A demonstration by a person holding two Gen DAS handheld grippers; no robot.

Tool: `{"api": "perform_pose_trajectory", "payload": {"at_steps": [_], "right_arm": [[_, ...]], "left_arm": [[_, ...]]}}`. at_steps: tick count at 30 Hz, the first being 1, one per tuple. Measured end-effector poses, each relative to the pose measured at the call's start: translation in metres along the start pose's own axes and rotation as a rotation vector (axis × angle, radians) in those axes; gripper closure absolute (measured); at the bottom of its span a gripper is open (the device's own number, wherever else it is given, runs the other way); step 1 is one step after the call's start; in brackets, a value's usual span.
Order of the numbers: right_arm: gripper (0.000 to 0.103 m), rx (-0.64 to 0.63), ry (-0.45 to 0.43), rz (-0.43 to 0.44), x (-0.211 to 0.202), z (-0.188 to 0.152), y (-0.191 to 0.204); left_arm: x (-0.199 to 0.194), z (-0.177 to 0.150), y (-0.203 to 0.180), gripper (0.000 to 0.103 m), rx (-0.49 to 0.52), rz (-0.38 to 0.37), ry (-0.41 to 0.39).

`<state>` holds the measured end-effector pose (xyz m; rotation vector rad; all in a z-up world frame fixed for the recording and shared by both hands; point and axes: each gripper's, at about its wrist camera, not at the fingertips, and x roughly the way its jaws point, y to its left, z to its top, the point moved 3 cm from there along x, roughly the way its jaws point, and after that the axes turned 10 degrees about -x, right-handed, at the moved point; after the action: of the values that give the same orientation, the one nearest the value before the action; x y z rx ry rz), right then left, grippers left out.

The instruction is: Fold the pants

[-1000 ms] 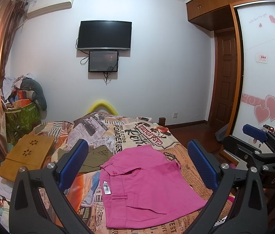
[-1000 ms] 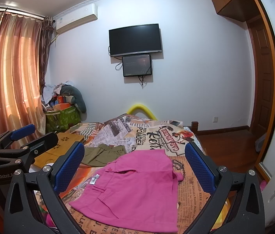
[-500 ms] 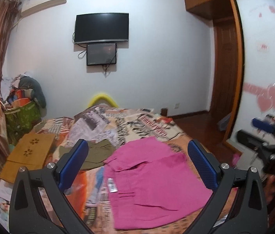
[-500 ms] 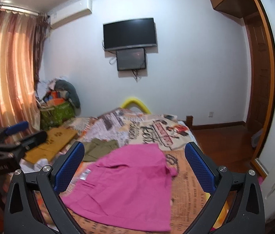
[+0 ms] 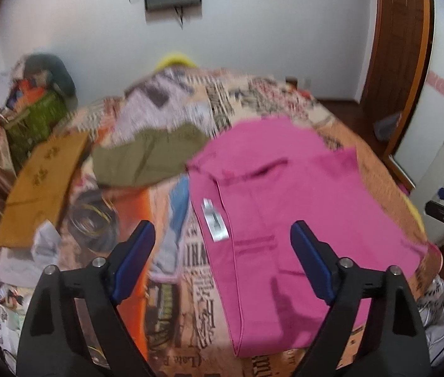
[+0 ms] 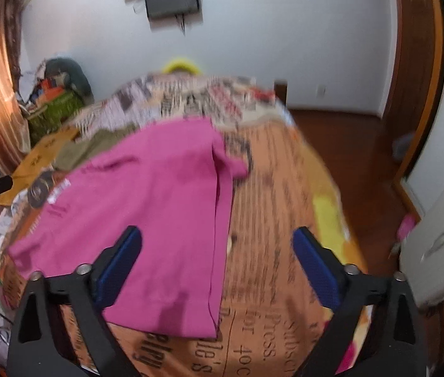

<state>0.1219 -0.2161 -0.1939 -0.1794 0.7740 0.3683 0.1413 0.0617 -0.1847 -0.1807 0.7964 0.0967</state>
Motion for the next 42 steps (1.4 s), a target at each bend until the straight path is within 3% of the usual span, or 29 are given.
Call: {"api": "perform_pose_trajectory", "payload": {"at_steps": [6, 8, 9, 12, 13, 17, 21, 24, 26, 29, 35, 40, 42], "right_arm": [[0.033, 0.066, 0.137, 0.143, 0.033, -0.023, 0.002], [0.052, 0.075, 0.177, 0.19, 0.042, -0.032, 0.006], [0.055, 0.083, 0.181, 0.214, 0.044, -0.036, 0.007], [0.073, 0.093, 0.169, 0.238, 0.036, -0.039, 0.01], [0.084, 0.093, 0.17, 0.243, 0.036, -0.039, 0.011], [0.093, 0.061, 0.175, 0.228, 0.029, -0.045, 0.019], [0.093, 0.009, 0.188, 0.203, 0.023, -0.045, 0.024], [0.087, 0.01, 0.199, 0.191, 0.025, -0.031, 0.017], [0.073, 0.013, 0.177, 0.178, 0.025, -0.017, 0.01], [0.063, -0.007, 0.121, 0.15, 0.027, 0.008, 0.002], [0.059, -0.026, 0.046, 0.119, 0.054, 0.063, -0.01], [0.057, -0.052, 0.028, 0.111, 0.092, 0.103, -0.021], [0.056, -0.064, 0.042, 0.113, 0.111, 0.112, -0.023]], "left_arm": [[0.041, -0.029, 0.004, 0.025, 0.008, -0.006, 0.149], [0.047, -0.038, 0.002, 0.027, 0.018, -0.003, 0.178], [0.051, -0.043, 0.002, 0.029, 0.027, 0.002, 0.193], [0.057, -0.05, 0.005, 0.03, 0.013, -0.014, 0.196], [0.059, -0.049, 0.007, 0.03, 0.005, -0.02, 0.198], [0.063, -0.048, 0.014, 0.029, 0.011, -0.012, 0.184], [0.066, -0.039, 0.018, 0.03, 0.023, 0.001, 0.197], [0.064, -0.023, 0.023, 0.03, 0.034, 0.014, 0.18], [0.064, -0.009, 0.026, 0.03, 0.022, -0.002, 0.166], [0.071, 0.018, 0.028, 0.03, 0.015, -0.001, 0.136], [0.1, 0.061, 0.029, 0.027, -0.012, -0.005, 0.116], [0.138, 0.085, 0.024, 0.027, 0.011, -0.003, 0.135], [0.158, 0.09, 0.022, 0.027, -0.002, -0.038, 0.179]]}}
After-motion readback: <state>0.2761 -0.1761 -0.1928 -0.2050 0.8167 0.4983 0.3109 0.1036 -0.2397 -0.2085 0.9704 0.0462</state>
